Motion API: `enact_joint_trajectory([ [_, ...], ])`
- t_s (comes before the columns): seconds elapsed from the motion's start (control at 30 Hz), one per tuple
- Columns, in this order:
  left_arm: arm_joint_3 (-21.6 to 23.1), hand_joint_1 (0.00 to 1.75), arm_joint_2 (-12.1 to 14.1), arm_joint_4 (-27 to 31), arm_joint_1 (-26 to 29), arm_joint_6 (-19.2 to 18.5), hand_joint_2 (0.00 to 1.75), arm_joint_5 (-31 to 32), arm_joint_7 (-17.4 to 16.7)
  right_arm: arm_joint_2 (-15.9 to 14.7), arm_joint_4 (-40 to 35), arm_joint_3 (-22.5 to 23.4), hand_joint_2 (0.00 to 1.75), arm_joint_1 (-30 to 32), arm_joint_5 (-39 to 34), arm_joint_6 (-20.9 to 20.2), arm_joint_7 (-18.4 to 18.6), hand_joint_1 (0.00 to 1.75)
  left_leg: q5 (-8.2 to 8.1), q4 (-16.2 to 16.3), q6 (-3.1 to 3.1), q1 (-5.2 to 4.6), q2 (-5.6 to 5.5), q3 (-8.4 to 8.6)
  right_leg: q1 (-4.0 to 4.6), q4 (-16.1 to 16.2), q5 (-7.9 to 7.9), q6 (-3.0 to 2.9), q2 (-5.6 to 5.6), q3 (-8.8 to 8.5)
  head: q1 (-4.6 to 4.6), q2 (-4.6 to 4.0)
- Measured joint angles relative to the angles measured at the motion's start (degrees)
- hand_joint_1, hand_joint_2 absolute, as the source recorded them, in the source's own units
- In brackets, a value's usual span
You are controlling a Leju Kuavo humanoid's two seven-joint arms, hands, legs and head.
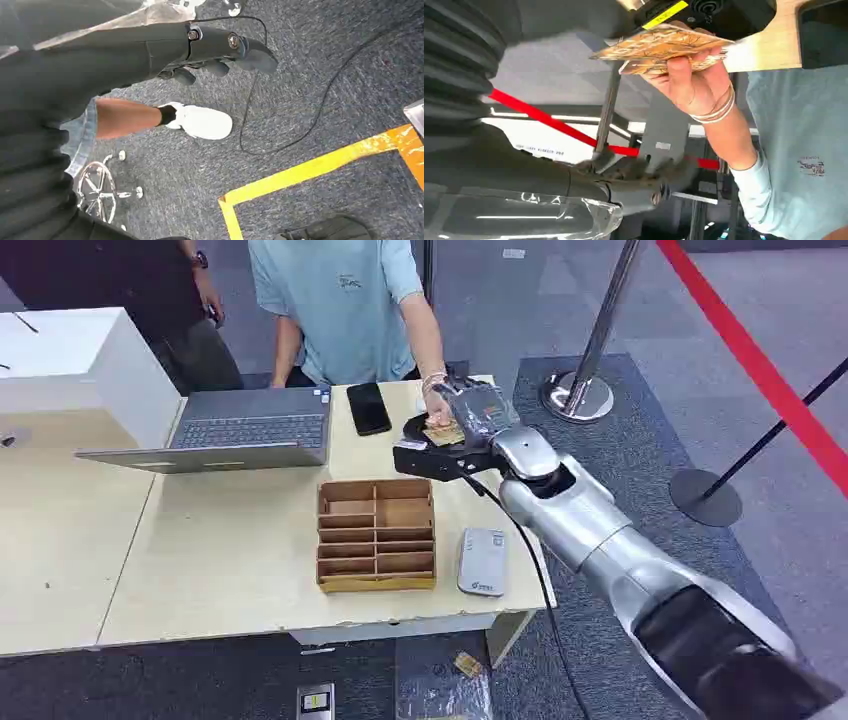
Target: Pass the card to the sensor for recognition and then transmit it.
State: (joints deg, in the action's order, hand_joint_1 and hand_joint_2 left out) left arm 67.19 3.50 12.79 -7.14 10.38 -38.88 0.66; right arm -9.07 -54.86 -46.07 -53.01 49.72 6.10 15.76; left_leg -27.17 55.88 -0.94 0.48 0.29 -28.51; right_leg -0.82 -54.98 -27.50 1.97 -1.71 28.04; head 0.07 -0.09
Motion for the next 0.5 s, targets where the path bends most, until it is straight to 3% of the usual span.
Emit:
enact_joint_trajectory([
  [0.5,0.00,0.00,0.00,0.00,0.00,0.00,1.75,0.04,0.04,-0.28,-0.13,0.00,1.75,0.06,-0.18,0.72,0.00,1.75,0.00,0.00,0.00,0.00,0.00,0.00,0.00,0.00,0.00,0.00,0.00,0.00,0.00,0.00],
])
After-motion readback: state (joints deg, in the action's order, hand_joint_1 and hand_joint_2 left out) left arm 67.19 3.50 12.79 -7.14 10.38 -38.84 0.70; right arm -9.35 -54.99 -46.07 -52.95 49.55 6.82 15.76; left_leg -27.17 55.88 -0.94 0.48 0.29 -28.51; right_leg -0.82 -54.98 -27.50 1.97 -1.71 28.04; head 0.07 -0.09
